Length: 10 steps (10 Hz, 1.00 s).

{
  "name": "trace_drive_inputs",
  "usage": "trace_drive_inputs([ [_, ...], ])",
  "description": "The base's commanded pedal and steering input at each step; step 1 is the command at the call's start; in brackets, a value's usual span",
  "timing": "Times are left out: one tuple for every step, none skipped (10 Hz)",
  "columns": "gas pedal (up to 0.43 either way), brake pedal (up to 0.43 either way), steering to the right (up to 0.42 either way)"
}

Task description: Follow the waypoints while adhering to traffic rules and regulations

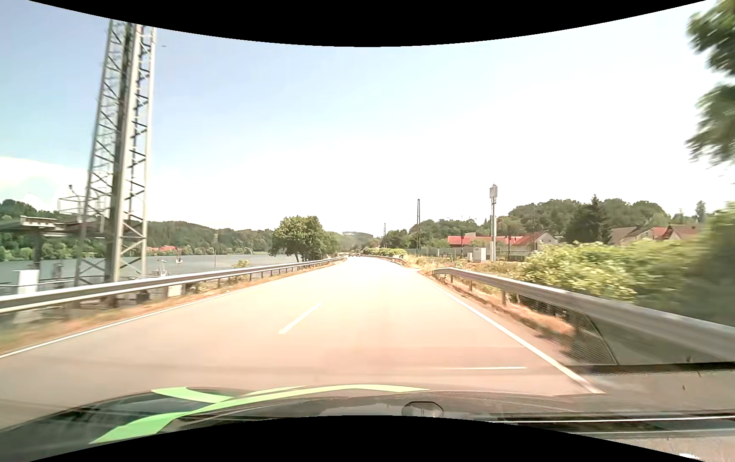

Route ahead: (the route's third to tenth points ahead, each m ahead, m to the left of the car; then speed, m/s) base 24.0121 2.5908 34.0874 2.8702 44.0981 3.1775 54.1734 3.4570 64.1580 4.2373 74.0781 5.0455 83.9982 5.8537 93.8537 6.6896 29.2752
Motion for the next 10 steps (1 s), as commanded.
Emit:
trace_drive_inputs([
  [0.248,0.000,-0.008],
  [0.248,0.000,-0.008],
  [0.248,0.000,-0.008],
  [0.248,0.000,-0.008],
  [0.240,0.000,-0.008],
  [0.228,0.000,-0.008],
  [0.228,0.000,-0.008],
  [0.228,0.000,-0.008],
  [0.240,0.000,-0.008],
  [0.260,0.000,-0.008],
])
